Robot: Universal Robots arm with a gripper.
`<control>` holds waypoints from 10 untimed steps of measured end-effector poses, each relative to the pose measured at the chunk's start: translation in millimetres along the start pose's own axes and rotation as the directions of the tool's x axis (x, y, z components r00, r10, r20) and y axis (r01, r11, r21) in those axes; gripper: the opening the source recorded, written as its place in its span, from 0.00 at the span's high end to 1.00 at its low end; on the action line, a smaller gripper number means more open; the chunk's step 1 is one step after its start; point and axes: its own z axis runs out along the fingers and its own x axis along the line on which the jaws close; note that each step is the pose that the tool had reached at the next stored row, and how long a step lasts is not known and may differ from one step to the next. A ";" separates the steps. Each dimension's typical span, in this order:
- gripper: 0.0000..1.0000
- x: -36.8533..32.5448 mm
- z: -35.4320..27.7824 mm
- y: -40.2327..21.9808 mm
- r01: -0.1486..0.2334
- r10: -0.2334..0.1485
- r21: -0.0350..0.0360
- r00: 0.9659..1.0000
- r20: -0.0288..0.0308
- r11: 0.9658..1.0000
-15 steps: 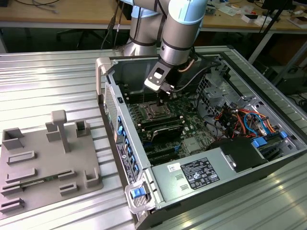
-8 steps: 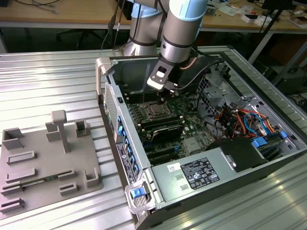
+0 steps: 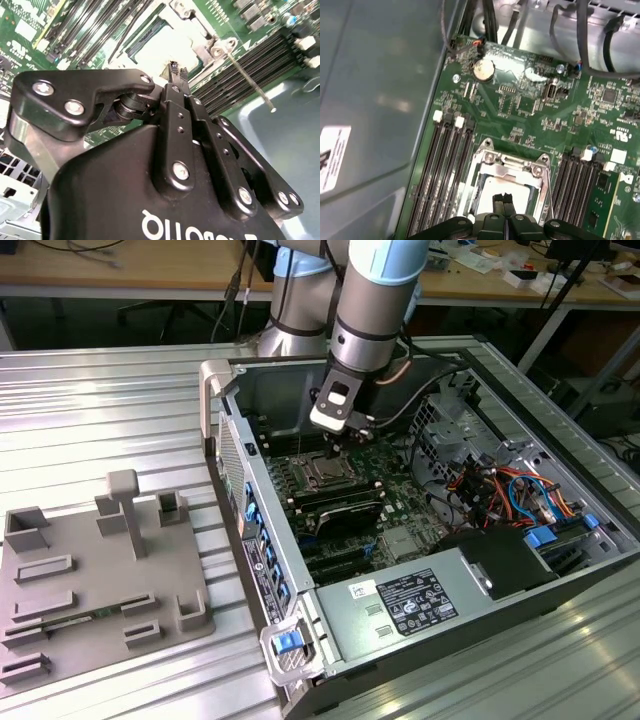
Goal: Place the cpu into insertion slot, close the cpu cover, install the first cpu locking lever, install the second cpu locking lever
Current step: 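Install the first cpu locking lever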
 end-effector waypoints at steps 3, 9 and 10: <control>0.89 2.0 -0.2 -7.1 0.001 -0.001 0.000 1.000 0.000 1.000; 0.89 5.2 -0.5 -18.4 0.001 -0.001 0.000 1.000 -0.001 1.000; 0.89 5.5 -0.5 -19.3 0.002 -0.002 0.000 1.000 -0.001 1.000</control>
